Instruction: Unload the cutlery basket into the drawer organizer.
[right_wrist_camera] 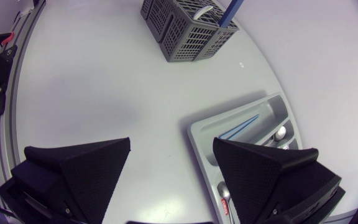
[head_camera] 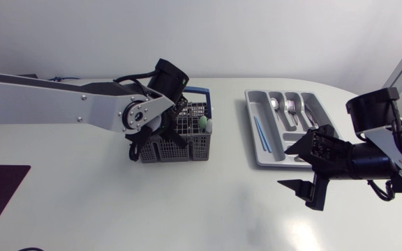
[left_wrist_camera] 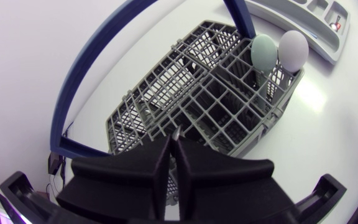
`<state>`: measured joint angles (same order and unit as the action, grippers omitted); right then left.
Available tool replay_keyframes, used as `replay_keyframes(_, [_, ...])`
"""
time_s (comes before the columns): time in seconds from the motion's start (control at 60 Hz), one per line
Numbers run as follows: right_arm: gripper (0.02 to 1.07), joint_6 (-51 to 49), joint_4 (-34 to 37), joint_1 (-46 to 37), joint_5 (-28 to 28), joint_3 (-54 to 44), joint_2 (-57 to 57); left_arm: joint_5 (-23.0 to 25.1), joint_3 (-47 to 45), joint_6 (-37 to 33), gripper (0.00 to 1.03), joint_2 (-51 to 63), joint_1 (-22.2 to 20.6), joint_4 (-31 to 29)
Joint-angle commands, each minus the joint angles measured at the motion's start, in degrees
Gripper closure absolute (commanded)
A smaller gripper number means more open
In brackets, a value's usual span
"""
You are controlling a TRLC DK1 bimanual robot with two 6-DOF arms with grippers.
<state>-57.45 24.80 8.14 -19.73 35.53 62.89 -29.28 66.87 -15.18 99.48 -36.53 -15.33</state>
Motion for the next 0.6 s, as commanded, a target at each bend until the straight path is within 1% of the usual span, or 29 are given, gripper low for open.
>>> replay_keyframes(0.0, [0.11, -0.7, -0.4, 0.2, -0.2, -2.0, -0.1, -0.3, -0.5, -0.2, 1.0, -1.5, 0.0, -0.2])
replay_keyframes(0.233, [0.11, -0.6, -0.4, 0.3, -0.2, -2.0, -0.5, -0.3, -2.1, -0.3, 1.0, -5.2, -0.4, 0.0])
replay_keyframes(0.45, [0.11, 0.4, -0.4, 1.4, -0.2, -2.1, -1.2, -0.3, -4.3, -0.8, 1.0, -8.2, -1.0, 1.6])
replay_keyframes(0.583, [0.11, 0.8, 0.2, 2.5, 0.0, -2.0, -1.8, -0.3, -5.7, -1.3, 1.0, -11.6, -2.4, 2.1])
